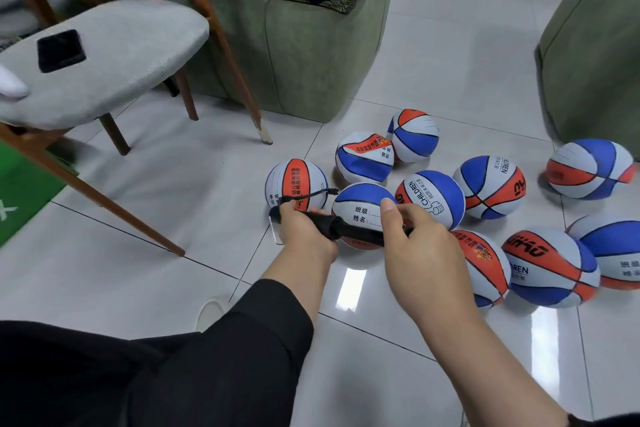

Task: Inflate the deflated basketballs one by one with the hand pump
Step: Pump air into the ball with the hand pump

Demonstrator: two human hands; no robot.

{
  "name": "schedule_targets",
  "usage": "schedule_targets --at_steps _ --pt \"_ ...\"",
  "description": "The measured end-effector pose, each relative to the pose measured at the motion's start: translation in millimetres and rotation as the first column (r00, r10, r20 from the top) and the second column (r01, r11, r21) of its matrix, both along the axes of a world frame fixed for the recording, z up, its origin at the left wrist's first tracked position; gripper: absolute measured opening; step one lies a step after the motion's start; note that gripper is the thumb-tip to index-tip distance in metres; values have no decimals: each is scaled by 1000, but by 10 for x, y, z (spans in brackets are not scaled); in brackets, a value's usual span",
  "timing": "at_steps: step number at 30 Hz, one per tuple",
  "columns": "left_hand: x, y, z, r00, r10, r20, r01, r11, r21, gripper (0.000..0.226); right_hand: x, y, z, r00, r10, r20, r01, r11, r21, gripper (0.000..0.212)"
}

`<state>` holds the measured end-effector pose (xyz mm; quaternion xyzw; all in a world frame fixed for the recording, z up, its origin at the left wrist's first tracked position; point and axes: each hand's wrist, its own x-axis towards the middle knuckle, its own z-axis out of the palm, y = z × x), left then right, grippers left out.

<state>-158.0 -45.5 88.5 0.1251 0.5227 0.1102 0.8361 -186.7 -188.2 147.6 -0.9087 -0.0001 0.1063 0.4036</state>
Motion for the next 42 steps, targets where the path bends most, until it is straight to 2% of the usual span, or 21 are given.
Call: schedule_targets --at_steps 2,6,11,15,19,22,28,31,36,42 --pt "0 -161 124 999 -22 25 22 1000 -1 22 10 22 -26 1000 -17 21 17 1000 2 61" --pt "2 -401 337 997 -77 -14 77 997 11 30 32 41 -102 999 -40 26 41 999 -12 58" --pt "-32 -503 278 993 -108 -54 113 990 84 38 21 71 -203 1000 -15 -27 13 997 -76 52" --pt "-36 -354 217 990 -133 -41 136 987 87 31 -26 83 -217 997 49 -62 -56 992 -117 56" --pt "-28 -90 91 995 -77 -67 84 990 112 18 -54 33 -169 997 52 -61 -58 995 -87 55" --pt "-12 168 -31 996 -46 -74 52 996 75 25 -34 -44 -96 998 51 -42 -54 996 -70 50" --pt "-24 286 -90 994 -50 -94 52 998 21 24 -9 -91 2 998 54 10 -54 998 -44 50" --pt "0 230 -95 994 -25 -102 27 1000 14 22 -7 -74 -5 999 24 21 -24 999 -21 47" --pt "50 -39 -64 992 -55 -110 59 998 32 21 -7 5 -143 998 -29 47 30 999 -21 57" --pt "-4 -437 -4 994 -92 -57 95 994 51 33 -49 64 -332 999 -53 12 54 996 -75 54"
